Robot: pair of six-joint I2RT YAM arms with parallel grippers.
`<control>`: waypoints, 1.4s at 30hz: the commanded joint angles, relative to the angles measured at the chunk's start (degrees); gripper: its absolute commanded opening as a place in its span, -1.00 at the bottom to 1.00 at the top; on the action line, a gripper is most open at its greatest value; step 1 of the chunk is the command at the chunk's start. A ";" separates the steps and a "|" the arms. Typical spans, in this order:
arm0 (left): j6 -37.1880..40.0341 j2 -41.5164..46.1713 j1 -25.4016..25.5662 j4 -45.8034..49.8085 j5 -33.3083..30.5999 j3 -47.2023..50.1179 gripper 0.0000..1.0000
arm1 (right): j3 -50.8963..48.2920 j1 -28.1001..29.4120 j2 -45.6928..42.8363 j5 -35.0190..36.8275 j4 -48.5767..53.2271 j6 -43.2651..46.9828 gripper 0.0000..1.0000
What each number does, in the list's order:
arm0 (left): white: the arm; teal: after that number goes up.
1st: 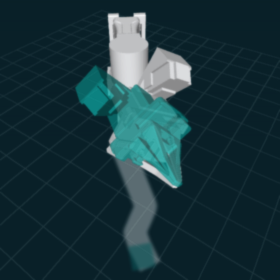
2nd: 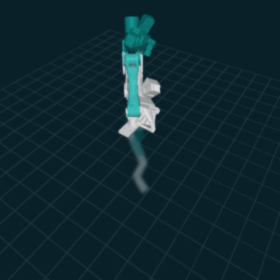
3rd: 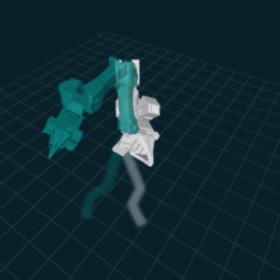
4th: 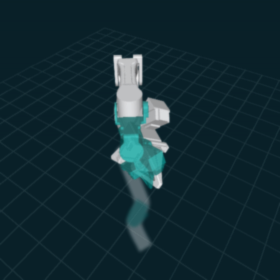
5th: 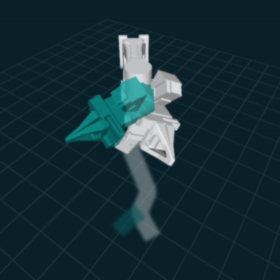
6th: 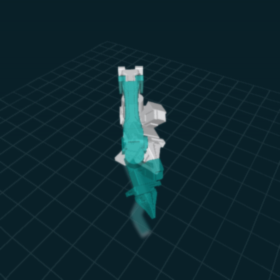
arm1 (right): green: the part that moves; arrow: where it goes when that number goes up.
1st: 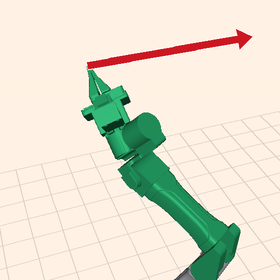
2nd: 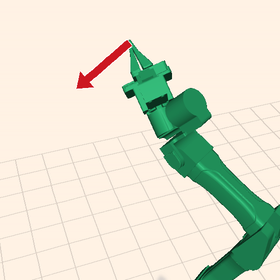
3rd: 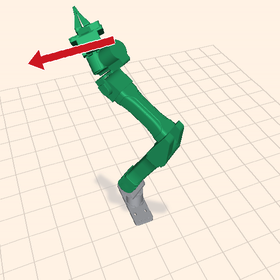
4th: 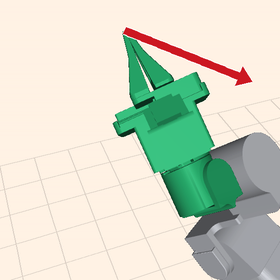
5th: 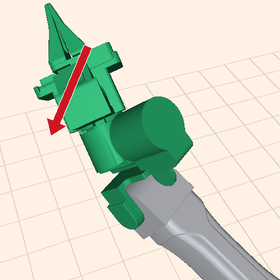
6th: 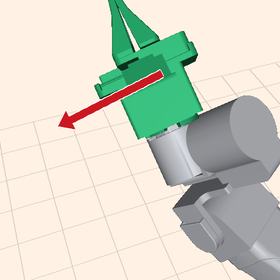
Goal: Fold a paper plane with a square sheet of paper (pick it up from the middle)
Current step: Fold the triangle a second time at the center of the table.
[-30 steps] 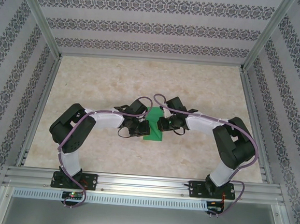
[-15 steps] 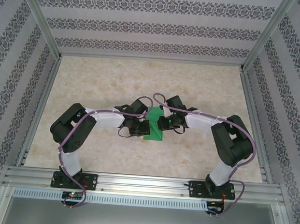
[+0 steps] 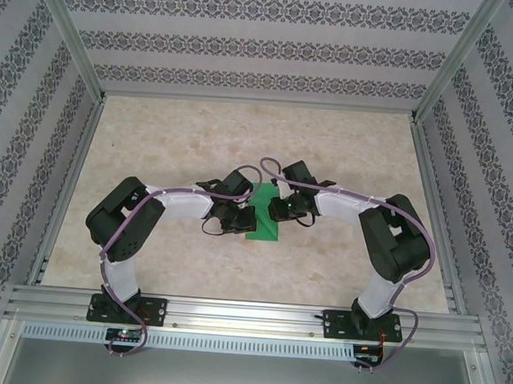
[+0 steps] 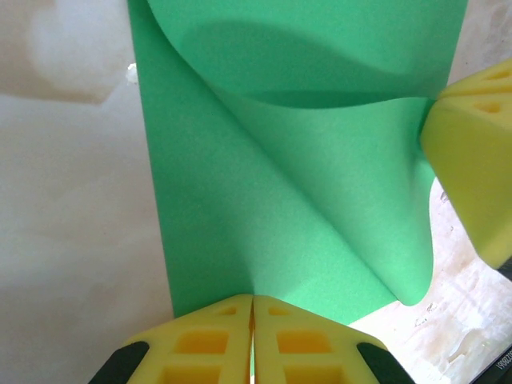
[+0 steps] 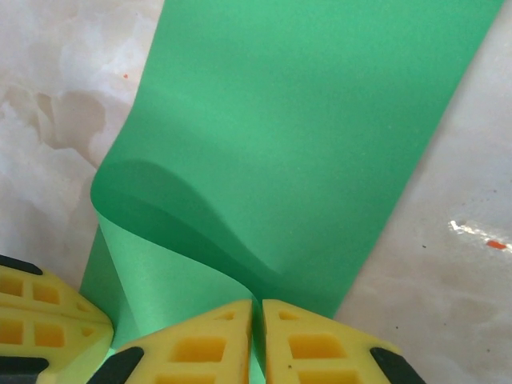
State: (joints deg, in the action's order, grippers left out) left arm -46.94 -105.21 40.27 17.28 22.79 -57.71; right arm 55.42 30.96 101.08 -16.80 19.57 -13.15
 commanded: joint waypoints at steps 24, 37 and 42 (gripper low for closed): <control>1.32 -0.83 0.77 2.93 -1.43 -1.39 -0.79 | 0.34 -1.16 2.26 1.31 -1.42 0.22 -0.74; 0.63 0.69 0.77 1.72 -2.05 -1.43 -0.73 | -0.67 -1.15 3.16 2.13 -1.39 -0.04 -0.74; -0.65 3.85 0.75 0.57 -2.72 -1.90 -0.66 | -0.96 -1.16 3.16 2.43 -1.37 -0.12 -0.74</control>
State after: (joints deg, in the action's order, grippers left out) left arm -46.89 -104.71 40.29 17.93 21.71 -58.30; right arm 55.40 30.22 102.69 -16.53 18.41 -13.37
